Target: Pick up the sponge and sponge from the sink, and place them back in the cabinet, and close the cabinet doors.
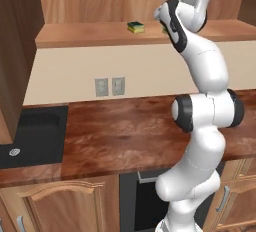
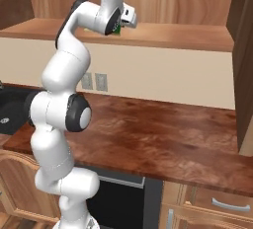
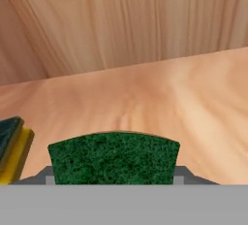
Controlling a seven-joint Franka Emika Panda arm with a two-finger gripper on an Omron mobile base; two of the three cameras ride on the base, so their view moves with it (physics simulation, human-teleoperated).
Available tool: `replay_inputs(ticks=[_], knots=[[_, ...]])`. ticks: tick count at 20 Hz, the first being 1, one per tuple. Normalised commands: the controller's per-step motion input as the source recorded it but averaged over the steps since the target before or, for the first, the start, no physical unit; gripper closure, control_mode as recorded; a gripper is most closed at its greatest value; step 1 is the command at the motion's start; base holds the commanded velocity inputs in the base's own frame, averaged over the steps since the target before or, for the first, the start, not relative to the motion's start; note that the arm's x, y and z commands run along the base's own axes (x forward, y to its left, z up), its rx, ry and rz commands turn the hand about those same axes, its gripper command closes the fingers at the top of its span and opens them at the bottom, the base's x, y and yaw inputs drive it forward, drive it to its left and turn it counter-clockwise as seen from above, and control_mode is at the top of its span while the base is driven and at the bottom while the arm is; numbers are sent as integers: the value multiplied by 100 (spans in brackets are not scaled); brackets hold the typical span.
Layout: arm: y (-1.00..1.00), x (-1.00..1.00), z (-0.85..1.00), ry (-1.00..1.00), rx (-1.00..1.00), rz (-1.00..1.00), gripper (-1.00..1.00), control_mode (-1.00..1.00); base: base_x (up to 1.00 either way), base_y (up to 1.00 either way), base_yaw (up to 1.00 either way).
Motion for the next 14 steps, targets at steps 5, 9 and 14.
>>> replay_inputs(ticks=[5, 9, 14], knots=[[6, 48, -11, 0, 0, 0, 100, -100, 0, 0, 0], [3, 44, -13, 0, 0, 0, 100, -100, 0, 0, 0], [3, 41, -20, 0, 0, 0, 100, -100, 0, 0, 0]])
